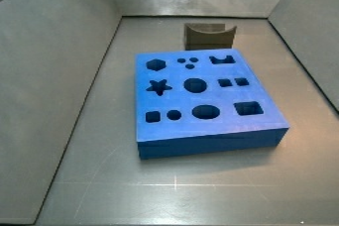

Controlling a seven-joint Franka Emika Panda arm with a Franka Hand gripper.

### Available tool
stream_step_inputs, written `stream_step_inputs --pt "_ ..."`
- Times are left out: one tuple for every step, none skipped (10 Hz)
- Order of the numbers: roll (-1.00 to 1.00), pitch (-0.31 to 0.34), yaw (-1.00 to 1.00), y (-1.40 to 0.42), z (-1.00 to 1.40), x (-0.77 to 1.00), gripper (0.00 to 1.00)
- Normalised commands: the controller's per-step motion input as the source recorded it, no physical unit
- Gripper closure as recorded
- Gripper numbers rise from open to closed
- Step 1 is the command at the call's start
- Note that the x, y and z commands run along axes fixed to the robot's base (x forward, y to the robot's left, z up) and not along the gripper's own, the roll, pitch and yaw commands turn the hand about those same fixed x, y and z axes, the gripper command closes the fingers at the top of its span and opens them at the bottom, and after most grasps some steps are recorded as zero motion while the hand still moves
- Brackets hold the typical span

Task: Pick up the oval object. Move up. Move to above the board. Insert the oval object.
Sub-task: Move to above the board.

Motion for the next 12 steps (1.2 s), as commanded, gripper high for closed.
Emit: stream_step_inputs --pt "0.09 0.268 -0.07 -1.0 0.15 0.37 1.0" --pt "0.03 0.186 -0.03 -1.0 0.15 0.37 1.0" --pt "-0.02 0.144 -0.01 -1.0 0.15 0.38 1.0" --pt "-0.03 0.122 0.0 -1.0 0.15 0.39 1.0" --pt "-0.01 0.117 0.0 -1.0 0.15 0.39 1.0" --pt "-0.01 0.118 0.01 -1.0 0.15 0.4 1.0" --pt "-0.01 0.119 0.01 -1.0 0.16 0.4 1.0" --pt "-0.01 0.115 0.01 -1.0 0.16 0.41 1.0" --pt "-0.01 0.119 0.01 -1.0 0.16 0.41 1.0" --pt "-0.01 0.118 0.01 -1.0 0.16 0.42 1.0" --pt "0.0 0.113 0.01 -1.0 0.16 0.43 1.0" --pt "0.0 0.114 0.01 -1.0 0.16 0.43 1.0"
